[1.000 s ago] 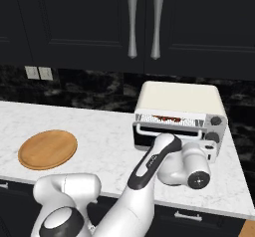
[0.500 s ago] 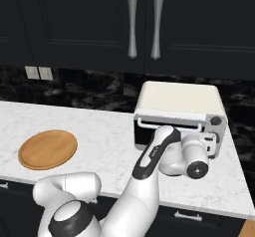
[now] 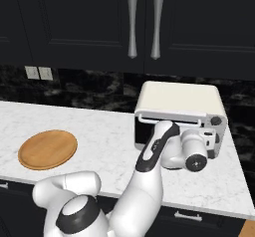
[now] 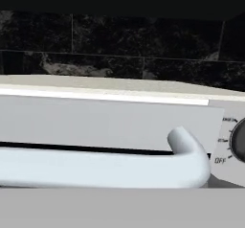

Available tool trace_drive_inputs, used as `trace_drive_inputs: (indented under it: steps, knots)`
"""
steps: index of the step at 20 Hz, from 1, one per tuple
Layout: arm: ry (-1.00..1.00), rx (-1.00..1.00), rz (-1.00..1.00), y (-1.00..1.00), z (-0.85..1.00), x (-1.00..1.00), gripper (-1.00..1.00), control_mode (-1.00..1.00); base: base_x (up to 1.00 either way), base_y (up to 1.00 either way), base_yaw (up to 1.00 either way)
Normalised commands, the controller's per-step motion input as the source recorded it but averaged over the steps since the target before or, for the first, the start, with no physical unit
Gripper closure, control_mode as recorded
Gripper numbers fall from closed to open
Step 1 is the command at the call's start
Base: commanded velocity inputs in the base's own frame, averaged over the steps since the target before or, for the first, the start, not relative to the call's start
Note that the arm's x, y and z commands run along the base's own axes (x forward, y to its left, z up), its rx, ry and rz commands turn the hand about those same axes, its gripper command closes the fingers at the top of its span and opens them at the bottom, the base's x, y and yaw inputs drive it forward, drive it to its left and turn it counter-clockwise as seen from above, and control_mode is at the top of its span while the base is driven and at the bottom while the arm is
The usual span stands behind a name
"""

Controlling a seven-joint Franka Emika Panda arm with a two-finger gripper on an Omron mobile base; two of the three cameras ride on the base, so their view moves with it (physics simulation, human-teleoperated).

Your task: Pick up the kebab skewer and baguette bread, and place them inside the toaster oven. Close the toaster oven door and start by setting the timer.

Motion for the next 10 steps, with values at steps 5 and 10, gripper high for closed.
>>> trace_drive_inputs:
  steps: [5, 10]
  knots:
    - [0.00, 0.00, 0.00, 0.09, 0.00, 0.33, -1.00, -1.00, 0.00, 0.00, 0.00]
    - [0.00, 0.00, 0.00, 0.09, -0.02, 0.26, -1.00, -1.00, 0.00, 0.00, 0.00]
